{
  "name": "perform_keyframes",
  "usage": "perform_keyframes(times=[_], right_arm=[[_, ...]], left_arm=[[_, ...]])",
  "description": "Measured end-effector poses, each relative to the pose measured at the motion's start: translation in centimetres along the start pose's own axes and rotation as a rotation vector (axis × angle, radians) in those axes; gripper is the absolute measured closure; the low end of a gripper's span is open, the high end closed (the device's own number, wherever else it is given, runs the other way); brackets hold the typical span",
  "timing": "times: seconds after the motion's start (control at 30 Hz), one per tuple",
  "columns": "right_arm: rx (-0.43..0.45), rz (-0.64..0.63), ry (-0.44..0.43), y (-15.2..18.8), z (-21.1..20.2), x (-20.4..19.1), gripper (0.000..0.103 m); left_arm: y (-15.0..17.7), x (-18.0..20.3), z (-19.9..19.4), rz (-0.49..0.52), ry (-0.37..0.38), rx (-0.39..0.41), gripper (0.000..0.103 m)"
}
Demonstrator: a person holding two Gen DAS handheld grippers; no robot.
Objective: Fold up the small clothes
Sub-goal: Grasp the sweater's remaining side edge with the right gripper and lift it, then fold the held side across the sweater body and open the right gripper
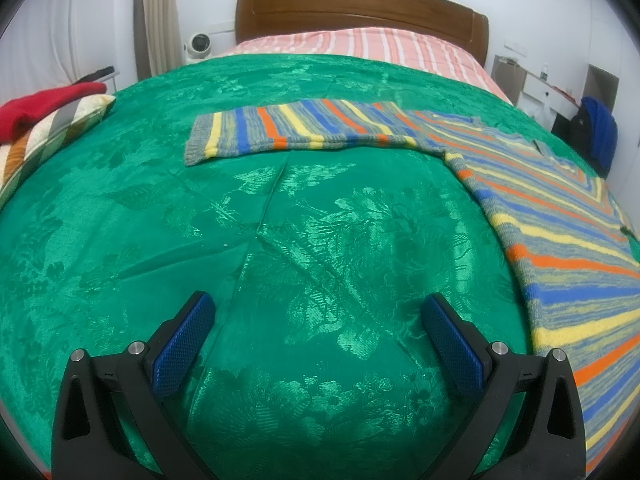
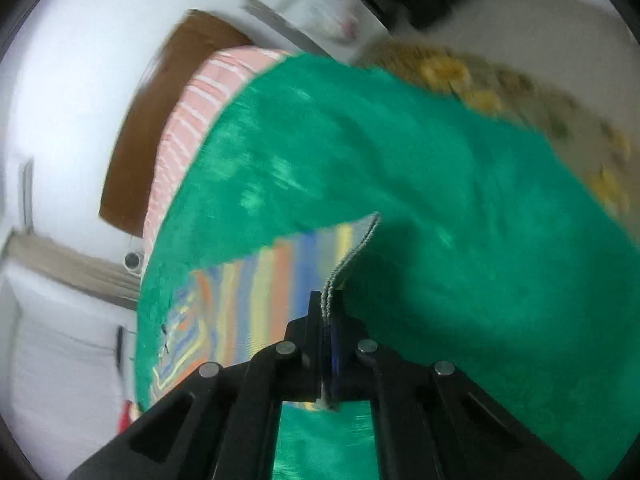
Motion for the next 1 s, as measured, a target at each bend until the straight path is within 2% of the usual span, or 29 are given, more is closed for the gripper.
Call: perform_keyframes(times=[0.13, 0.23, 0.27, 0.33, 0.43, 0.47, 0.5, 0.57, 0.67, 0.73, 0.83, 0.97, 1.0], right_arm=[[0.029, -0.226, -0.052, -0.8, -2.8, -9.8, 0.100], [0.007, -0.372, -0.155, 0.6, -3.0, -19.1, 0.100], [-0.014, -0.429, -0.201, 1.8, -2.3, -23.2, 0.100], [-0.059, -0.492, -0.259, 4.4, -0.5, -28.4, 0.100], [-0.118, -0.555, -0.308, 9.1, 3.1, -33.6, 0.098], [-0.131, -0.554, -0.324, 10.0, 4.0, -34.3, 0.093], [-0.167, -0.532, -0.362, 11.6, 5.5, -35.3, 0.068], [-0.221, -0.457, -0.401, 14.0, 7.8, -35.6, 0.034], [-0.219, -0.425, -0.387, 15.1, 8.7, -34.4, 0.034], [-0.221, -0.445, -0.336, 15.8, 8.8, -32.7, 0.034], [-0.185, -0.516, -0.202, 15.3, 7.7, -28.2, 0.034], [-0.119, -0.628, 0.022, 14.2, 4.6, -18.1, 0.034], [-0.110, -0.642, 0.052, 14.2, 3.9, -16.3, 0.034]], left_arm=[[0.0, 0.0, 0.0, 0.000, -0.001, 0.000, 0.000], [0.0, 0.0, 0.0, 0.000, -0.001, -0.001, 0.000], [0.0, 0.0, 0.0, 0.000, -0.001, 0.000, 0.000], [0.0, 0.0, 0.0, 0.000, -0.001, 0.000, 0.000], [0.0, 0.0, 0.0, -0.001, 0.002, 0.001, 0.000], [0.0, 0.0, 0.1, -0.001, 0.003, 0.001, 0.000], [0.0, 0.0, 0.0, -0.001, 0.003, 0.001, 0.000], [0.0, 0.0, 0.0, -0.003, 0.004, 0.003, 0.000], [0.0, 0.0, 0.0, -0.002, 0.004, 0.003, 0.000], [0.0, 0.1, 0.0, -0.002, 0.003, 0.003, 0.000], [0.1, 0.0, 0.0, 0.001, -0.001, 0.002, 0.000], [0.1, 0.0, 0.0, 0.002, -0.003, 0.002, 0.000], [0.1, 0.0, 0.0, 0.002, -0.002, 0.002, 0.000]])
Point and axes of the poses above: each gripper's, at about its wrist camera, not at the fingertips, and z roughly the way its jaws point, x to its right, y to its underside, the point moved 9 cm from there along z, roughly the way its jaws point, and after that the axes turned 3 degrees about -z, right-handed, at the moved point
